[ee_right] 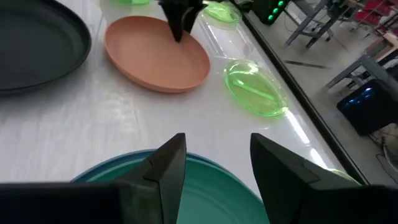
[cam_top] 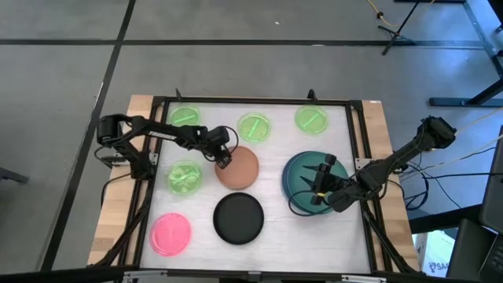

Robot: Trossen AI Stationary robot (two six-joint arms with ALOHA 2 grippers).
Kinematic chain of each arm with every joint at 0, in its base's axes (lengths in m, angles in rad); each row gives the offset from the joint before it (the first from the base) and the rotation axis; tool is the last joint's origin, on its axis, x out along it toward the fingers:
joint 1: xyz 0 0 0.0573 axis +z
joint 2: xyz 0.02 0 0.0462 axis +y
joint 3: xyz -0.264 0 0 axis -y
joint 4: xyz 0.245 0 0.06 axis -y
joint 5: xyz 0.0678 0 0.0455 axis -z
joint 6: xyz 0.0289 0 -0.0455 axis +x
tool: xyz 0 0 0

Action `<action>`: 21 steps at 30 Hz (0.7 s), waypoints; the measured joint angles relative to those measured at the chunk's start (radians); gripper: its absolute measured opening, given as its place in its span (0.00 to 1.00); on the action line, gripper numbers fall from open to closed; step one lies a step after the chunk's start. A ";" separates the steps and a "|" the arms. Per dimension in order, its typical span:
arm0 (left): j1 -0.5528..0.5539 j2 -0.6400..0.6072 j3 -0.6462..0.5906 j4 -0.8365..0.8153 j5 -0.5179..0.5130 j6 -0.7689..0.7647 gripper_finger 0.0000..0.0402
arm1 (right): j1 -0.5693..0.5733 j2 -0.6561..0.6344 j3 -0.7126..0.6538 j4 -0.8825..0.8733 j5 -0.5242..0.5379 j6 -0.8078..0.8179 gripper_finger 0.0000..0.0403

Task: Stack plastic plates
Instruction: Stack the orange plate into the green plate

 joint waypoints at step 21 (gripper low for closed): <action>0.015 0.008 -0.001 0.067 0.026 0.123 0.04 | -0.117 0.000 0.001 0.001 -0.054 0.012 0.43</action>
